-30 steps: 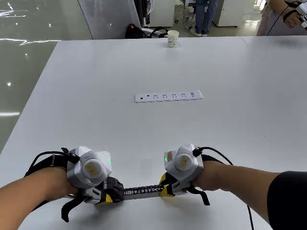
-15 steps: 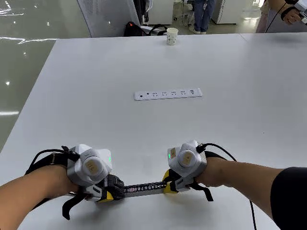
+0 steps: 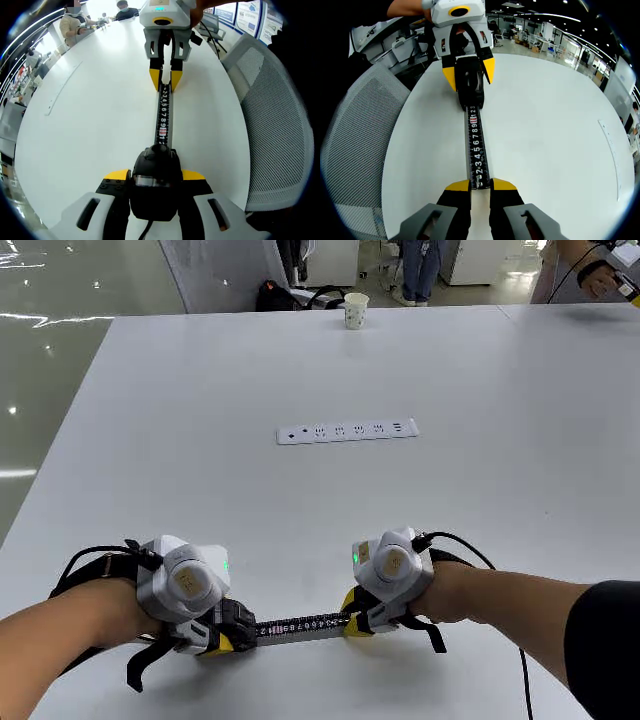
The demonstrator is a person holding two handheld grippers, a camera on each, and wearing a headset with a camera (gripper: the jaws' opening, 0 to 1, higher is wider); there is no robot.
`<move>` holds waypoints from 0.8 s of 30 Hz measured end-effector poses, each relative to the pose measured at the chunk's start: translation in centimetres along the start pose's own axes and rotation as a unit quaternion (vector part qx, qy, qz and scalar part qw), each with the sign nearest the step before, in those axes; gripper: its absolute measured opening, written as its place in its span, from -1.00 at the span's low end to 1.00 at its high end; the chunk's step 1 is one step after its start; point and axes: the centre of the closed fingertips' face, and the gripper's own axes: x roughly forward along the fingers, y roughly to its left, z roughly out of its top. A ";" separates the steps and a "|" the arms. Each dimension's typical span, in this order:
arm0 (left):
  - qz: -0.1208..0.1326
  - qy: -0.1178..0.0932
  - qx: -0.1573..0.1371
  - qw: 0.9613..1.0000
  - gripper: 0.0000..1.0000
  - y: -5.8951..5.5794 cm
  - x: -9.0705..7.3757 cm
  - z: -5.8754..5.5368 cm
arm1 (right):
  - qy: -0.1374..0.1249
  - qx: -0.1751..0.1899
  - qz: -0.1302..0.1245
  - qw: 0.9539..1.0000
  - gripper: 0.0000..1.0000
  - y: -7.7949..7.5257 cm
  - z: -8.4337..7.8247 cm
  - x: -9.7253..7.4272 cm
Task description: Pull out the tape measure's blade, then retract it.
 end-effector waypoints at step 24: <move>0.003 0.001 0.000 1.000 -0.38 0.0 0.0 0.0 | 0.001 0.011 -0.002 1.000 -0.82 0.0 -1.3 -1.0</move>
